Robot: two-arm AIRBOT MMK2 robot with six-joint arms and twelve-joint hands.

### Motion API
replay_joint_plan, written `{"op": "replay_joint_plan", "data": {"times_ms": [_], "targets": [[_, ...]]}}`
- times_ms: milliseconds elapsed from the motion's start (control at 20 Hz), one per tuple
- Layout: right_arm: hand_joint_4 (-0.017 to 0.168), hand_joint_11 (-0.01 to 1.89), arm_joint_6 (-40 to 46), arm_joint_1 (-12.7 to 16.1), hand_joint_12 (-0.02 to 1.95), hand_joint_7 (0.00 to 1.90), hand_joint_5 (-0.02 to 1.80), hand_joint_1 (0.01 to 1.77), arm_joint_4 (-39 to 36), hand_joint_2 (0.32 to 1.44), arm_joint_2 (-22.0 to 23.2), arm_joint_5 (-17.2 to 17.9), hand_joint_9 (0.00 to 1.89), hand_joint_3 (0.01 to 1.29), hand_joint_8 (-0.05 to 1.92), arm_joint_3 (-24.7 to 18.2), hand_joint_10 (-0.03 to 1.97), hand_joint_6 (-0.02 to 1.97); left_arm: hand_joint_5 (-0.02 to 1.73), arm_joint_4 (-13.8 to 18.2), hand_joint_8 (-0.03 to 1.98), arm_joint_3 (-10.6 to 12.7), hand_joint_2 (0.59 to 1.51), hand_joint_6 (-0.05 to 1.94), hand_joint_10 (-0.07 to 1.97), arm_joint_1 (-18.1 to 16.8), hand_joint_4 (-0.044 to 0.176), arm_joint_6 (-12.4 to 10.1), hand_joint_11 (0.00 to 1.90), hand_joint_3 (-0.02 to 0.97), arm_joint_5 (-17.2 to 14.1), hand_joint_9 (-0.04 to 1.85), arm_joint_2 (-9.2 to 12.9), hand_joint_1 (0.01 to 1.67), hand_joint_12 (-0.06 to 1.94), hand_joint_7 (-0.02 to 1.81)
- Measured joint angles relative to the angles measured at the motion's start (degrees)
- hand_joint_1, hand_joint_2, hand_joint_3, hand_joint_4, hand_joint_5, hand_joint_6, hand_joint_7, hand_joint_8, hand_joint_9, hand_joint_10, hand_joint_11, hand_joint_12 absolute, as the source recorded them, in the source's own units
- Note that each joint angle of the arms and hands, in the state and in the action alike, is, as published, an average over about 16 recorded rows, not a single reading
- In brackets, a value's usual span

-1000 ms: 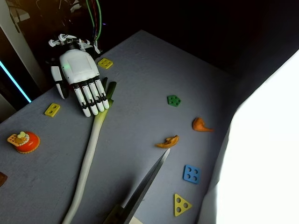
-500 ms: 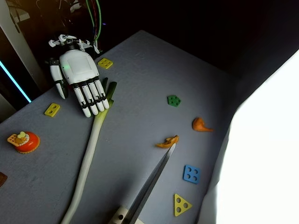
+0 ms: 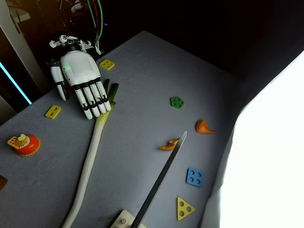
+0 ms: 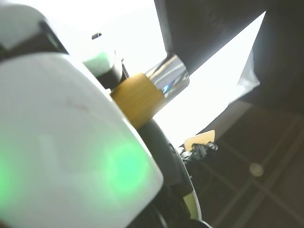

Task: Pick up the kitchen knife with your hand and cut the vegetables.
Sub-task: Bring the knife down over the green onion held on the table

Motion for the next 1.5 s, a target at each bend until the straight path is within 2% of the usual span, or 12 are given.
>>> {"op": "replay_joint_plan", "data": {"times_ms": [200, 300, 400, 500, 800, 900, 1100, 1150, 1300, 1500], "targets": [[0.164, 1.56, -14.7, 1.38, 1.82, 1.5, 1.29, 1.53, 12.2, 0.61, 3.86, -0.24, 1.54, 1.01, 1.76, -10.16, 1.8, 1.9, 0.05, -0.06, -0.01, 0.01, 1.51, 0.01, -0.02, -0.02, -0.005, 0.0, 0.02, 0.017, 0.02, 0.0, 0.0, 0.02, 0.02, 0.02], [0.162, 1.56, -21.86, 1.62, 1.82, 1.5, 1.29, 1.52, 18.86, 0.62, 5.58, 0.79, 1.54, 1.01, 1.75, -15.8, 1.8, 1.9, 0.05, -0.09, -0.01, 0.01, 1.51, 0.01, -0.02, -0.02, -0.005, -0.01, 0.02, 0.016, 0.03, 0.0, 0.0, 0.02, 0.02, 0.02], [0.144, 1.56, -27.95, 1.47, 1.82, 1.5, 1.27, 1.5, 25.1, 0.62, 7.15, 2.88, 1.54, 1.02, 1.75, -21.5, 1.8, 1.9, 0.05, -0.09, -0.01, 0.01, 1.51, 0.01, -0.02, -0.03, -0.005, -0.02, 0.02, 0.016, 0.06, 0.0, 0.0, 0.02, 0.01, 0.02], [0.133, 1.56, -32.66, 1.1, 1.82, 1.5, 1.27, 1.48, 30.29, 0.62, 8.77, 5.77, 1.54, 1.03, 1.75, -27.15, 1.8, 1.91, 0.05, -0.1, -0.01, 0.01, 1.51, 0.01, -0.02, -0.04, -0.005, -0.03, 0.02, 0.016, 0.08, 0.0, 0.02, 0.02, 0.01, 0.02], [0.132, 1.56, -40.77, -1.34, 1.82, 1.5, 1.27, 1.47, 41.47, 0.62, 12.78, 17.47, 1.54, 1.04, 1.75, -42.56, 1.8, 1.91, 0.05, -0.27, -0.01, -0.01, 1.51, 0.01, -0.02, -0.13, -0.006, -0.09, 0.02, 0.016, 0.22, -0.01, 0.16, 0.02, 0.0, 0.01], [0.114, 1.56, -42.54, -2.67, 1.82, 1.5, 1.24, 1.44, 43.8, 0.61, 13.47, 21.35, 1.54, 1.06, 1.75, -46.82, 1.8, 1.91, 0.04, -0.32, -0.01, -0.02, 1.51, 0.01, -0.02, -0.16, -0.006, -0.11, 0.02, 0.016, 0.28, -0.01, 0.21, 0.03, 0.0, 0.01], [0.076, 1.56, -44.79, -5.81, 1.82, 1.5, 1.22, 1.4, 46.81, 0.6, 13.99, 27.74, 1.54, 1.09, 1.75, -52.92, 1.8, 1.91, 0.04, -0.41, -0.01, -0.04, 1.511, 0.01, -0.02, -0.22, -0.006, -0.15, 0.02, 0.016, 0.41, -0.01, 0.31, 0.03, -0.01, 0.01], [0.076, 1.56, -45.21, -6.58, 1.82, 1.5, 1.23, 1.41, 47.29, 0.6, 14.02, 28.79, 1.54, 1.09, 1.75, -53.9, 1.8, 1.91, 0.04, -0.44, -0.01, -0.05, 1.511, 0.01, -0.02, -0.24, -0.006, -0.16, 0.02, 0.016, 0.43, -0.01, 0.34, 0.03, -0.01, 0.01], [0.093, 1.56, -45.98, -8.94, 1.82, 1.5, 1.25, 1.43, 48.32, 0.6, 13.73, 31.44, 1.54, 1.08, 1.75, -55.76, 1.8, 1.9, 0.04, -0.51, -0.01, -0.06, 1.51, 0.01, -0.02, -0.28, -0.006, -0.19, 0.02, 0.016, 0.5, -0.01, 0.41, 0.02, -0.01, 0.01], [0.094, 1.56, -46.26, -11.82, 1.82, 1.5, 1.25, 1.43, 48.31, 0.59, 12.82, 33.41, 1.54, 1.1, 1.75, -56.49, 1.8, 1.9, 0.04, -0.54, -0.01, -0.06, 1.51, 0.01, -0.02, -0.32, -0.006, -0.22, 0.02, 0.016, 0.53, -0.01, 0.42, 0.02, 0.0, 0.01]]}}
